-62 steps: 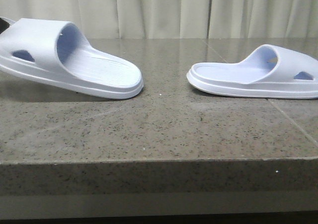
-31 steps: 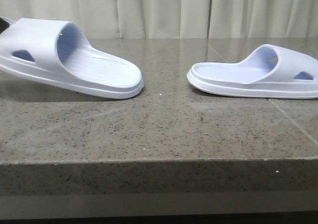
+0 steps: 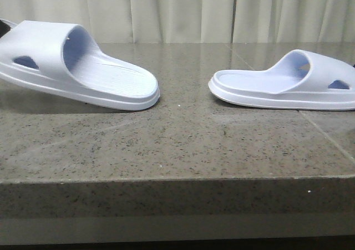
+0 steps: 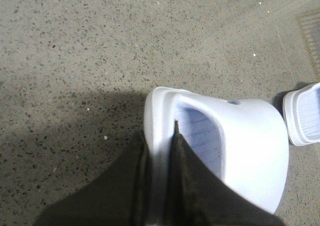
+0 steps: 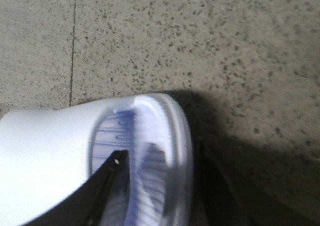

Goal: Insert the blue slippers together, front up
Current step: 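Lift the right-held slipper and swing it over the left-held slipper, then lower the right-held slipper onto the other, soles stacked, and open the right gripper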

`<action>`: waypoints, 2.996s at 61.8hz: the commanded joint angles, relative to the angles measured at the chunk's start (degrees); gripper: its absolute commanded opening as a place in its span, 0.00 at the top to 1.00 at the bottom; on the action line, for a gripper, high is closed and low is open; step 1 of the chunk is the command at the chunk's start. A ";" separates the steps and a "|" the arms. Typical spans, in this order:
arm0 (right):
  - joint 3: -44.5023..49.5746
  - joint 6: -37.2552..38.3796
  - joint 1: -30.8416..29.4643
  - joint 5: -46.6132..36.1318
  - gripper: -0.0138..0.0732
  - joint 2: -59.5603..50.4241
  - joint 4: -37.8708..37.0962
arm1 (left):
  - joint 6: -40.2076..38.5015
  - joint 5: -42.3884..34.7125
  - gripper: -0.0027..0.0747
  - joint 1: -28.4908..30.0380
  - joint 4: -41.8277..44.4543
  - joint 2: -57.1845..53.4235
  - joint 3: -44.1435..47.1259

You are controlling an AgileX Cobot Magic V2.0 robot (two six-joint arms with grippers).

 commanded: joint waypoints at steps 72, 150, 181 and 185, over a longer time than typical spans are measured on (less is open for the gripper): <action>3.57 2.15 -10.75 12.75 0.98 -20.88 12.22 | 7.62 -15.07 0.99 -20.95 -22.61 -1.11 11.40; 12.84 2.11 41.30 -26.38 0.98 -15.69 23.07 | 8.56 -20.36 0.99 -24.54 -26.10 1.91 11.40; 12.84 2.04 41.21 -27.10 0.94 -15.69 23.02 | 8.56 -20.14 0.99 -24.54 -26.10 1.91 11.40; 12.84 1.41 41.06 -27.70 0.87 -15.83 22.90 | 8.56 -20.14 0.99 -24.54 -26.10 1.91 11.40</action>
